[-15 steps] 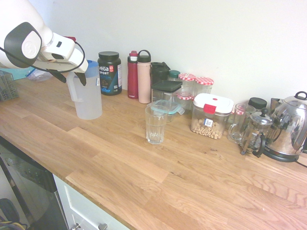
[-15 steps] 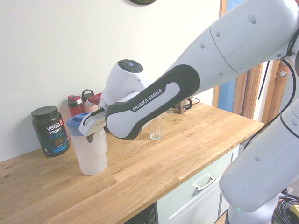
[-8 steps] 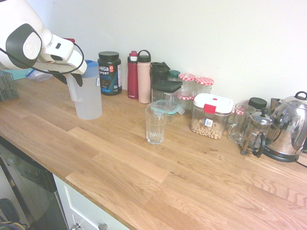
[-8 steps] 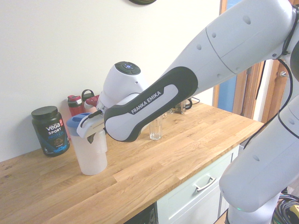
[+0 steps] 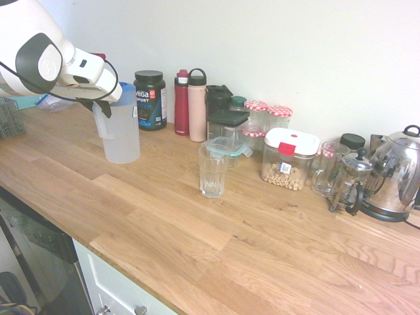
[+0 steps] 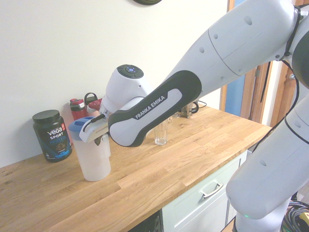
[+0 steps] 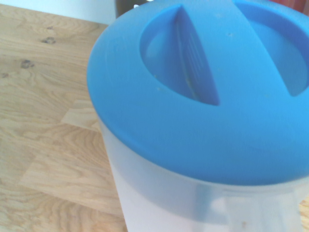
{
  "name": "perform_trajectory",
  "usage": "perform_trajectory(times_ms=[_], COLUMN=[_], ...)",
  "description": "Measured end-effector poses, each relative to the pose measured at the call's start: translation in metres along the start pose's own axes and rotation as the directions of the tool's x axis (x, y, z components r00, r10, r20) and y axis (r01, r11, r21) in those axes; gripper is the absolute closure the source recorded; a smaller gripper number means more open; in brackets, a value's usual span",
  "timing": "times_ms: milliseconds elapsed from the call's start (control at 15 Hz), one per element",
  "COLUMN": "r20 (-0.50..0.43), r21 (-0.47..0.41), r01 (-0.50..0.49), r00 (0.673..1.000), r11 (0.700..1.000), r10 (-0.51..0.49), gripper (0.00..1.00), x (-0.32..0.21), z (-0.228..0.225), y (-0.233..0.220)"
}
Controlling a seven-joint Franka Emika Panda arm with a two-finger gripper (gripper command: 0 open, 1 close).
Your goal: Pour me some water
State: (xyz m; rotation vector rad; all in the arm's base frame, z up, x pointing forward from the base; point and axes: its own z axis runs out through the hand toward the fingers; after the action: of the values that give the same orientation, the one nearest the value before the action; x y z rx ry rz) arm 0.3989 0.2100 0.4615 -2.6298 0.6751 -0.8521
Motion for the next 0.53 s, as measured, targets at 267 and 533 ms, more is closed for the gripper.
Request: perform_trajectory(times_ms=[267, 533], r20=[-0.002, -0.001], r21=[-0.002, -0.006], r01=[-0.006, -0.017], r00=[1.0, 1.0], r11=[1.0, 1.0], r10=[0.006, 0.017], gripper=[1.0, 1.0], x=[-0.0005, -0.0031], z=[0.0001, -0.0051], y=[-0.0002, 0.004])
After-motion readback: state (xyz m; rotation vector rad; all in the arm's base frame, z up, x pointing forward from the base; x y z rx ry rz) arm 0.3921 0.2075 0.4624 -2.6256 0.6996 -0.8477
